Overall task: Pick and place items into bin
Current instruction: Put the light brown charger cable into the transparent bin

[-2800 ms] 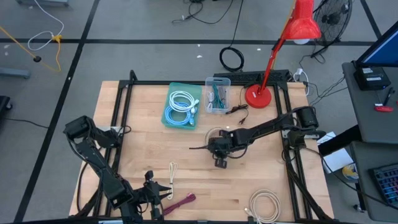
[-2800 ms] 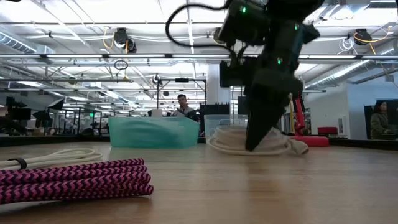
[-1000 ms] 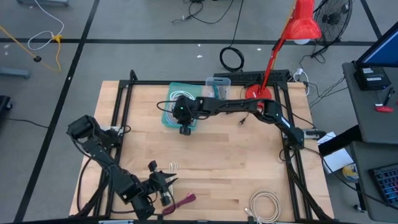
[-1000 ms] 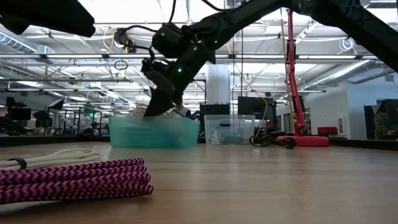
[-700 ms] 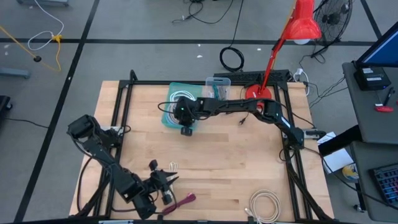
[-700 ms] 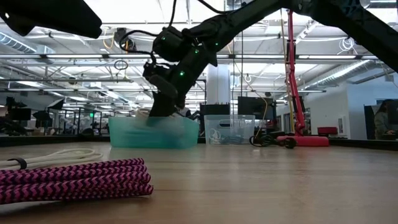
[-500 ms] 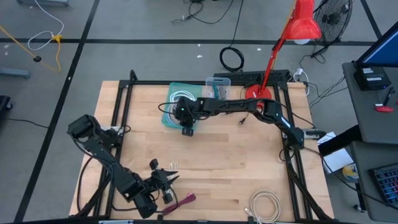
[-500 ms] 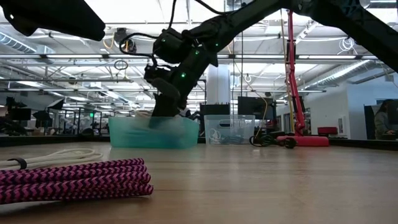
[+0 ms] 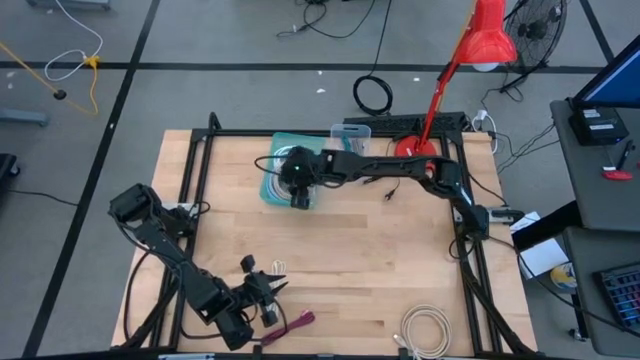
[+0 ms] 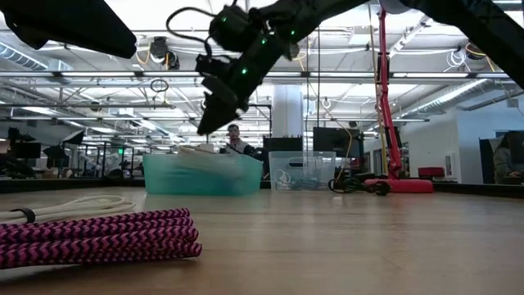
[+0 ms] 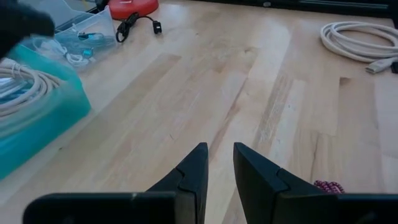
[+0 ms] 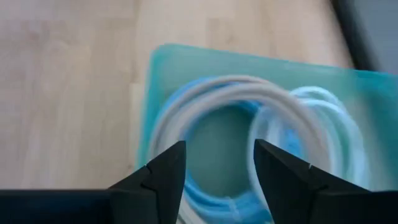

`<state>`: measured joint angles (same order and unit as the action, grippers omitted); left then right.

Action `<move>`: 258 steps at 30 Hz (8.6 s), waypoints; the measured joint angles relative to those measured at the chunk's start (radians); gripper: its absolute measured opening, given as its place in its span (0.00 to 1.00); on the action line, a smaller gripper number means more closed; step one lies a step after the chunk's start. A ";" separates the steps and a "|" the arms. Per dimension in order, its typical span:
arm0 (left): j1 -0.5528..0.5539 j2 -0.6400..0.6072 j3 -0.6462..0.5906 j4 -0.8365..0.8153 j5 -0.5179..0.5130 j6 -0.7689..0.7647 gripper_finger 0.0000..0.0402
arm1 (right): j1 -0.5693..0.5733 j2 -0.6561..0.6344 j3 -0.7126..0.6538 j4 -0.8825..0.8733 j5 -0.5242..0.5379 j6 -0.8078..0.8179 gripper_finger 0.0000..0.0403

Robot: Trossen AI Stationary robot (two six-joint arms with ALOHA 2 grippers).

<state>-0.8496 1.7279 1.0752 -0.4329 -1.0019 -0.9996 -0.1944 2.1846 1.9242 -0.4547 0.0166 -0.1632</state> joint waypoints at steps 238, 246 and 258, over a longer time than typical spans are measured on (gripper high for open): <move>0.385 0.294 0.349 -0.631 1.072 -0.241 0.68 | 0.922 -0.578 -1.134 0.839 0.694 0.544 0.42; 0.370 0.332 0.362 -0.617 1.105 -0.248 0.68 | 0.922 -0.578 -1.134 0.838 0.694 0.544 0.42; 0.374 0.332 0.362 -0.604 1.100 -0.232 0.14 | 0.922 -0.578 -1.134 0.839 0.694 0.544 0.42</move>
<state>-0.4759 2.0602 1.4376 -1.0369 0.0979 -1.2316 0.7277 1.6062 0.7902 0.3840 0.7101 0.3806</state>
